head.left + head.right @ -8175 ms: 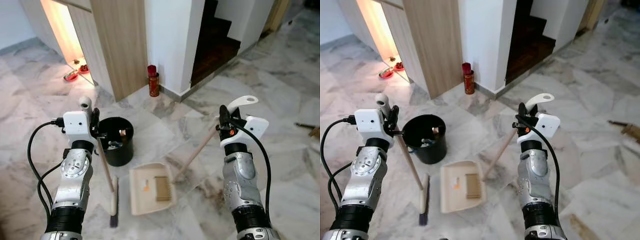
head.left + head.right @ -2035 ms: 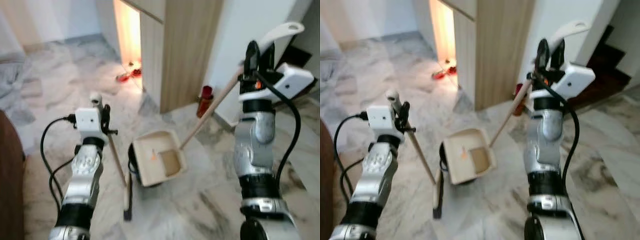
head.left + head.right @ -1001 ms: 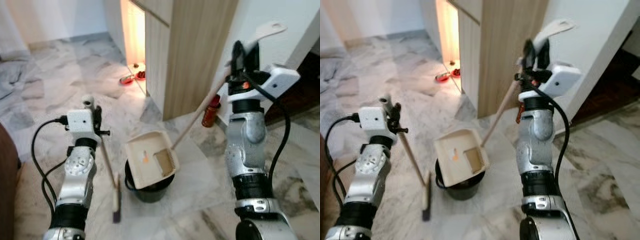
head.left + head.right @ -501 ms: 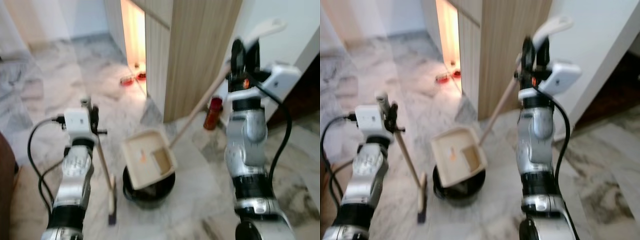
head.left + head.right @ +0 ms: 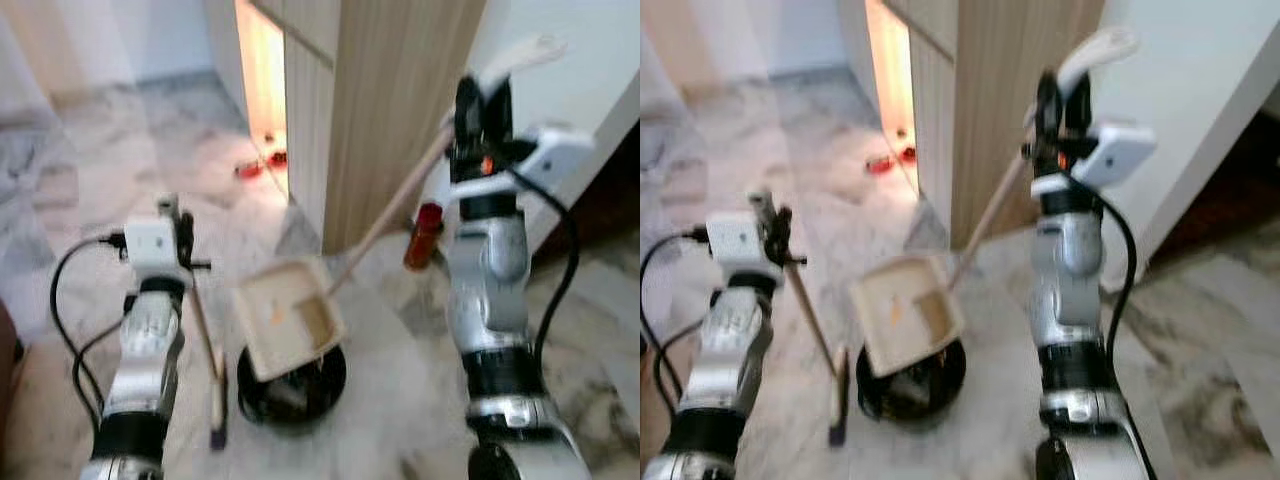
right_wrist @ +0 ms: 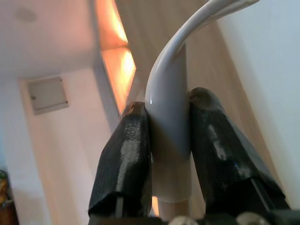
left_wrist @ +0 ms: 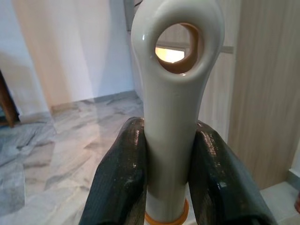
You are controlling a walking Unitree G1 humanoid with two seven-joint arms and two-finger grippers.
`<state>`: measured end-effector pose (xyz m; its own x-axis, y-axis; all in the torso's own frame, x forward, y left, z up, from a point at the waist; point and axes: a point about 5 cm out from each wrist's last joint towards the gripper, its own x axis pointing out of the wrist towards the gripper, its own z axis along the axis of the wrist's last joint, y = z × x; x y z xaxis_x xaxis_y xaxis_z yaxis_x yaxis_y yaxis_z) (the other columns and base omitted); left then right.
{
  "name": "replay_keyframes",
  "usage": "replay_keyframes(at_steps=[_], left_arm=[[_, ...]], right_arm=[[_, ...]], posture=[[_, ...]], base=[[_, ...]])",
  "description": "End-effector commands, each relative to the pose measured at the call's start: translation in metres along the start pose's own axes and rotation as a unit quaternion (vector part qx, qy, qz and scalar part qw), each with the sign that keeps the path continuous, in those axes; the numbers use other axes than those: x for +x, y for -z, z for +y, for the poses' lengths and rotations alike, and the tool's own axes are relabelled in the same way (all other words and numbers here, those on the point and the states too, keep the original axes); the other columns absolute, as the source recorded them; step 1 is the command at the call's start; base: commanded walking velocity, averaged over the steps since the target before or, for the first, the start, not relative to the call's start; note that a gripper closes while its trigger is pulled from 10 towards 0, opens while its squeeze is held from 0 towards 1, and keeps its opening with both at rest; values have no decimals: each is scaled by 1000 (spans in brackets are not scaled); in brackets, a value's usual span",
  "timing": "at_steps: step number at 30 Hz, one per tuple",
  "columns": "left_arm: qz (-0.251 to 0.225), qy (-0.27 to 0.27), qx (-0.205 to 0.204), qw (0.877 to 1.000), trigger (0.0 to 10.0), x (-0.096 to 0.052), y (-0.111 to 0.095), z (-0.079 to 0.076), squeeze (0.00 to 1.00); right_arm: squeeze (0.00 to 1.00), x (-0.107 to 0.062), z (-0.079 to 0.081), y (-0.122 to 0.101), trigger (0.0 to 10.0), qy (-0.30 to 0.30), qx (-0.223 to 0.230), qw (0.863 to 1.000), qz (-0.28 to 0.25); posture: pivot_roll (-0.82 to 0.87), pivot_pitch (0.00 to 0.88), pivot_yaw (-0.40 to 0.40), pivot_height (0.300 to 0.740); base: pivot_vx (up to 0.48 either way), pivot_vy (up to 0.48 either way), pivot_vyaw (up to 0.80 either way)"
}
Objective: Sweep floor
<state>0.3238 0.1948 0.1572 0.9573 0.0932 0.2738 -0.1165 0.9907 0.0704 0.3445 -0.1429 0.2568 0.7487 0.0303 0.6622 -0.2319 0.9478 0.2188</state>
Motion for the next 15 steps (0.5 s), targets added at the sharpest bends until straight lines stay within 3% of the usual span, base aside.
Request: replay_keyframes(at_steps=[1,13,15], left_arm=[[-24,8,-6,1000,10000,4,-10,-5,0],[-28,9,-8,1000,10000,3,-11,-6,0],[-29,10,-8,1000,10000,3,-11,-6,0]], right_arm=[[0,9,3,-17,10000,-10,-1,999,-41],[0,12,18,-20,10000,-45,4,998,-52],[0,10,27,-22,10000,-69,-1,996,-62]], posture=[[87,33,7,740],[89,34,6,740],[89,34,7,740]], base=[[247,0,0],[0,0,0],[0,0,0]])
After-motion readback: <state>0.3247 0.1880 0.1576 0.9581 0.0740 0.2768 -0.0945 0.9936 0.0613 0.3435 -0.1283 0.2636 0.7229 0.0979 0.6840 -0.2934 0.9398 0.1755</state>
